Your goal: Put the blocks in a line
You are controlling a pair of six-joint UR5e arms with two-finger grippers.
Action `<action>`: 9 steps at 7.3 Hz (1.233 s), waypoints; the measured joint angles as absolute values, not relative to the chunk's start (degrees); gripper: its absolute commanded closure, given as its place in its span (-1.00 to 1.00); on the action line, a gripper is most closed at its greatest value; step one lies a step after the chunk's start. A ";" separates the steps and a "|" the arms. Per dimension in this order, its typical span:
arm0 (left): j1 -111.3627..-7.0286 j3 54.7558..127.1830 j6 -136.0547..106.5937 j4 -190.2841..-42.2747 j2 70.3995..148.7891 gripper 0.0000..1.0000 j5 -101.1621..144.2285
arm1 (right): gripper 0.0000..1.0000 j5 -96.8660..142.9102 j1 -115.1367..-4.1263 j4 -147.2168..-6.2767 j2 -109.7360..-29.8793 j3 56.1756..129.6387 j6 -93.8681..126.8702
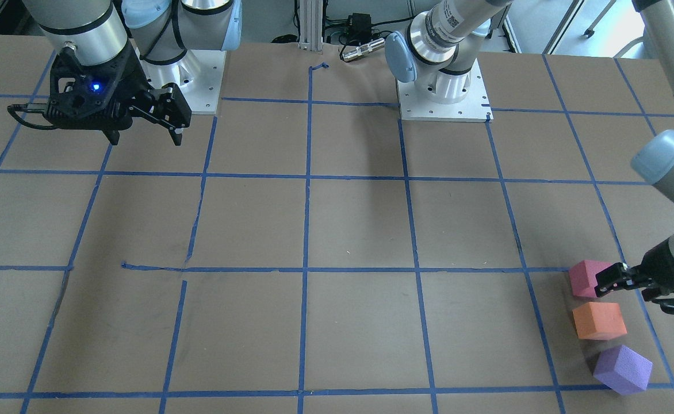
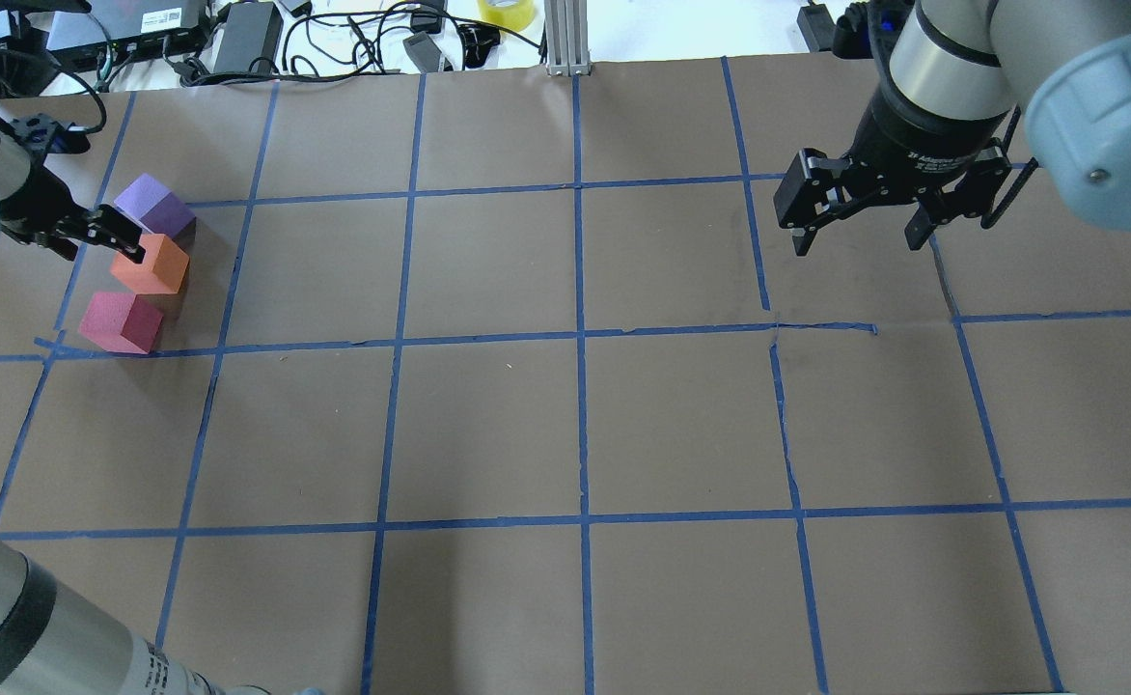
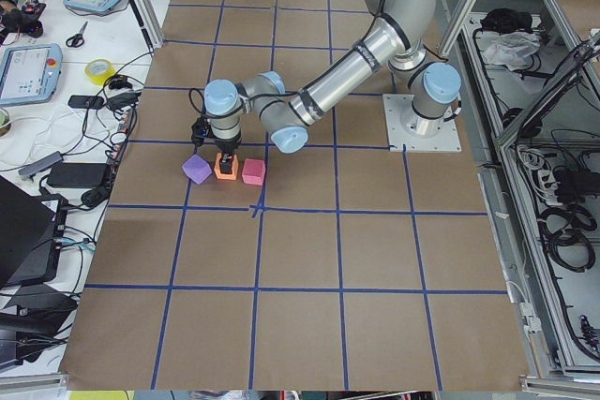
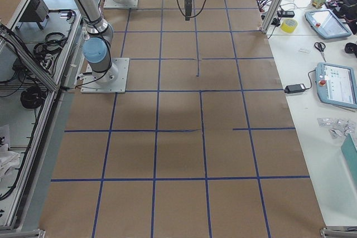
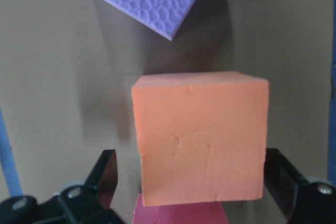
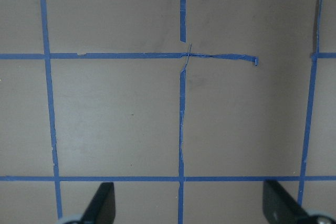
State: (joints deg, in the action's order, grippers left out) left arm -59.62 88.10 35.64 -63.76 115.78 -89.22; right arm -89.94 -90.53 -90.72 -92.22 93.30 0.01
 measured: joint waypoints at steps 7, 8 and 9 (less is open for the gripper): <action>-78.11 83.00 18.22 -88.61 90.45 -1.00 -88.44 | -1.00 -89.25 -90.62 -90.63 -92.38 93.22 0.01; -79.89 83.50 11.19 -86.34 90.54 -1.00 -88.23 | -1.00 -89.20 -90.72 -90.62 -92.49 93.23 -0.03; -81.41 84.08 7.26 -85.24 90.40 -1.00 -88.34 | -1.00 -89.17 -90.81 -90.62 -92.53 93.25 -0.04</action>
State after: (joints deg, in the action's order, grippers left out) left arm -81.41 84.08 7.26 -85.24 90.40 -88.34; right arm -89.17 -90.81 -90.62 -92.53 93.25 -0.04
